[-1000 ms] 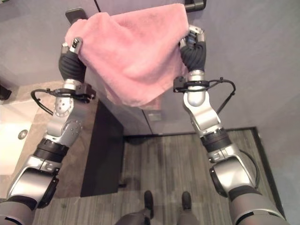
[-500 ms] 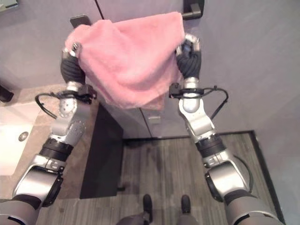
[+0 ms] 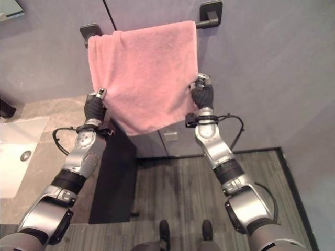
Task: Put brush and paste in cup on sink, flatten towel.
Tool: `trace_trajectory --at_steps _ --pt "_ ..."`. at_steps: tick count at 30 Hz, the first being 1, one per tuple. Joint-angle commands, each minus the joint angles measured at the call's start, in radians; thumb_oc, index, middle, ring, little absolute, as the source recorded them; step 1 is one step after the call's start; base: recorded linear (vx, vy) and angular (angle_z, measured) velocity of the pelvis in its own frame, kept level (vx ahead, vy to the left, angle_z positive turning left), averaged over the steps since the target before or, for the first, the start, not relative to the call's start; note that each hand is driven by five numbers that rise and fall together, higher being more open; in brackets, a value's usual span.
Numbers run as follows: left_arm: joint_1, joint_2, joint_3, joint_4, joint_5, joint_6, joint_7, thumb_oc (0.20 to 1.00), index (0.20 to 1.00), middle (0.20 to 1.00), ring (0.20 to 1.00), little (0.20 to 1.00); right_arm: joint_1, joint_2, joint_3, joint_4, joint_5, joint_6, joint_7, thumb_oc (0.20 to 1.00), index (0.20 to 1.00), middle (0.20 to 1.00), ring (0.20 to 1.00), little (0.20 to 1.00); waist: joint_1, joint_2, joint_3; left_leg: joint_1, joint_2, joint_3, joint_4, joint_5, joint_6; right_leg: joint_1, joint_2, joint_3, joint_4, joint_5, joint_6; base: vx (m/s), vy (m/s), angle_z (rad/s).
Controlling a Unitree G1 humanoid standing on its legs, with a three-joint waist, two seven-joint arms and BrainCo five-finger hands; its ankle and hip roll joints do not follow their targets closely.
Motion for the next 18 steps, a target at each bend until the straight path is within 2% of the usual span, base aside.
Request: trace_trajectory --at_steps 1,18 --pt "-0.015 0.02 0.047 0.088 0.032 -0.024 -0.008 0.2 0.2 0.2 0.2 0.2 -0.003 0.038 0.009 0.031 0.032 -0.038 0.025 0.2 0.2 0.2 0.2 0.2 0.023 -0.056 -0.085 0.013 0.06 -0.008 0.003 -0.037 -0.086 0.015 -0.145 0.004 -0.001 0.001 0.085 0.0 0.0 0.0" --pt "-0.075 0.105 0.044 0.134 0.092 -0.027 0.029 0.2 0.2 0.2 0.2 0.2 -0.015 0.087 0.059 0.09 0.087 -0.049 0.053 0.2 0.2 0.2 0.2 0.2 0.04 -0.058 -0.06 -0.018 0.051 -0.015 0.003 -0.032 -0.084 -0.011 -0.152 0.003 -0.001 0.009 0.092 0.0 0.0 0.0"
